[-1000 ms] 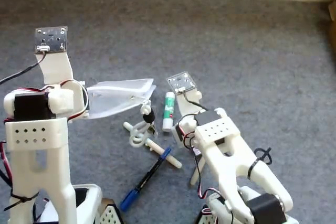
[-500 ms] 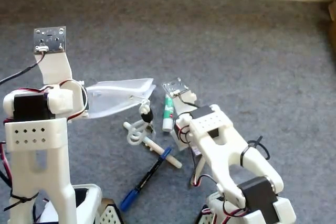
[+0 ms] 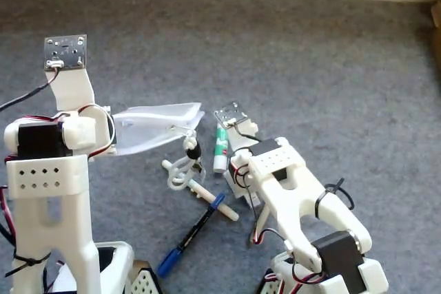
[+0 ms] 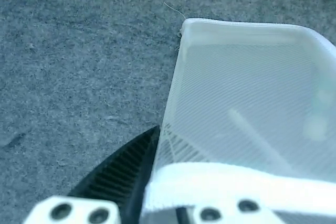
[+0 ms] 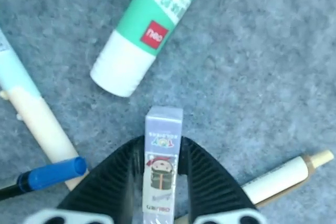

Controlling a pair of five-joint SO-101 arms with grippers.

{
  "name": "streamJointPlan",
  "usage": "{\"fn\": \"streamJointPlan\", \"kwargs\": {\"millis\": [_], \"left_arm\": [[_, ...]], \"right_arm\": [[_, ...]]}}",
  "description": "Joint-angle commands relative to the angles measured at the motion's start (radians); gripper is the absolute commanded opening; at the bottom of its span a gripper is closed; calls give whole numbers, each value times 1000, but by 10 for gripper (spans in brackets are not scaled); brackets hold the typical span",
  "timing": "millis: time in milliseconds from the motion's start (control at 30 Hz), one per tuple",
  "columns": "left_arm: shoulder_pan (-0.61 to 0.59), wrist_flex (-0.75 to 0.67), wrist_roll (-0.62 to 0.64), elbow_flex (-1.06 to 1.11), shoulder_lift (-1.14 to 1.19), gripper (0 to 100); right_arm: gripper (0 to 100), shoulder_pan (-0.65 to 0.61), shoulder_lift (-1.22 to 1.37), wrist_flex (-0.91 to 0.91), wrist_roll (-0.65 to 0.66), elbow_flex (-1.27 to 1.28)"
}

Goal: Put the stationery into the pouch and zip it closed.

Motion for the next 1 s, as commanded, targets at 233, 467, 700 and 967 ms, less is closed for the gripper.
{"fn": "streamJointPlan", "kwargs": {"millis": [233, 467, 700, 967], "left_arm": [[-13, -21, 14, 8, 1, 7], [-12, -23, 14, 7, 1, 7], [-12, -23, 15, 5, 1, 7], [-10, -58, 17, 5, 8, 7]], "right_arm": [[5, -8, -211, -7, 9, -48], [5, -5, -269, 28, 8, -39], [5, 51, -280, 33, 6, -47], [5, 53, -309, 209, -193, -189]]}}
